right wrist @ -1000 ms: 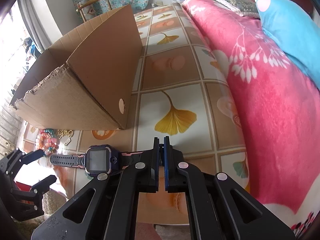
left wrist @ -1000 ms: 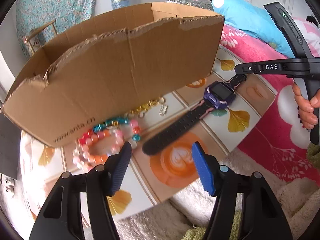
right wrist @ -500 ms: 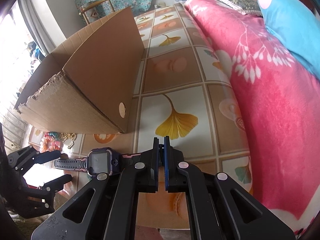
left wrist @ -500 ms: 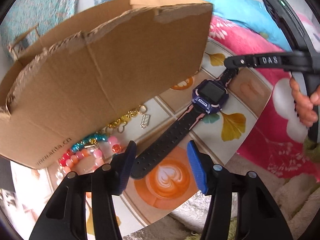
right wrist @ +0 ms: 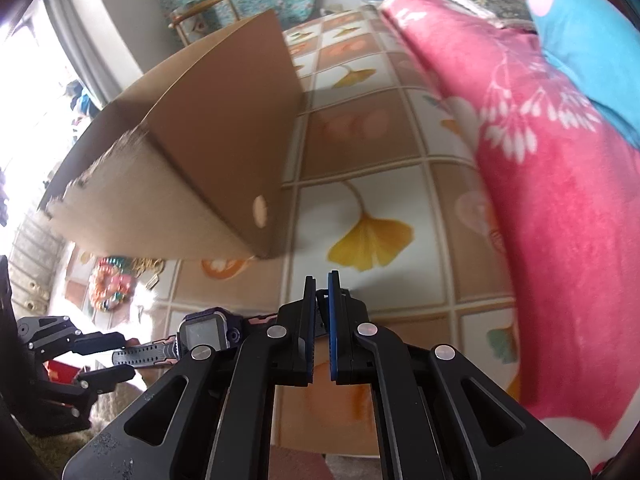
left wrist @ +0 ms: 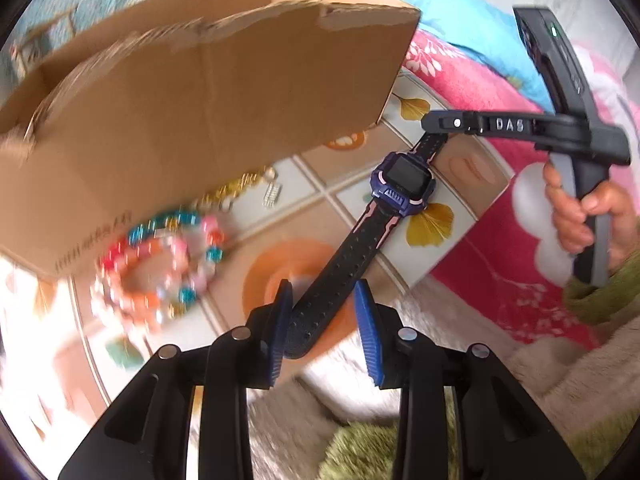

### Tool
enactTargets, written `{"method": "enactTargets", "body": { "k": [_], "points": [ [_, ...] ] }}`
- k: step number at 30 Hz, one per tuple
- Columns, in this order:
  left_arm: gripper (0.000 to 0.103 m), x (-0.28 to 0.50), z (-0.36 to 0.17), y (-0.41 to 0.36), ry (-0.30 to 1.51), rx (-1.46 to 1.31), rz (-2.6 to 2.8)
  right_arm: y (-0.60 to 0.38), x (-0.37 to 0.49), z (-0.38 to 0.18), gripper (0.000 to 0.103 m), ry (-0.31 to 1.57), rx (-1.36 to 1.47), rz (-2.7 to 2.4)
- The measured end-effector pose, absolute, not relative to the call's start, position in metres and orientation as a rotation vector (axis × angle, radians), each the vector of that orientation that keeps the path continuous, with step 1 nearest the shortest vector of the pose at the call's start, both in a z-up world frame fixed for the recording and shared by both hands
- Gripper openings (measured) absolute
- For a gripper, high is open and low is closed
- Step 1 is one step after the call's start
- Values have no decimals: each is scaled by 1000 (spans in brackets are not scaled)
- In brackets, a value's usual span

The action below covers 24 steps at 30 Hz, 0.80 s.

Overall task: Organize jewelry
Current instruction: 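Lift the black smartwatch off the table with the left tool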

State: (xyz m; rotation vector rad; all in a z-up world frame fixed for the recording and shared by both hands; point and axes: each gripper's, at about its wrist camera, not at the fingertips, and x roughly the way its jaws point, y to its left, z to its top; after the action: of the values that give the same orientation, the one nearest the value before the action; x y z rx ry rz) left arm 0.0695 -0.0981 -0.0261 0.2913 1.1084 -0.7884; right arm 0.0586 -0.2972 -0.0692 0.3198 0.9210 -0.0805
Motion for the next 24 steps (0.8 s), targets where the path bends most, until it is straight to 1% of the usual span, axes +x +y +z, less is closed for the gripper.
{"method": "enactTargets", "body": {
  "k": [5, 9, 19, 24],
  "points": [
    [31, 65, -20, -68, 1164, 206, -740, -285, 58, -70, 2, 930, 258, -86],
    [31, 60, -22, -51, 1195, 125, -721, -287, 58, -72, 2, 929, 272, -79],
    [33, 69, -24, -35, 1211, -141, -734, -291, 56, -73, 2, 923, 293, -67],
    [34, 73, -27, -30, 1207, -203, -757, -290, 55, -73, 2, 917, 298, -69]
  ]
}}
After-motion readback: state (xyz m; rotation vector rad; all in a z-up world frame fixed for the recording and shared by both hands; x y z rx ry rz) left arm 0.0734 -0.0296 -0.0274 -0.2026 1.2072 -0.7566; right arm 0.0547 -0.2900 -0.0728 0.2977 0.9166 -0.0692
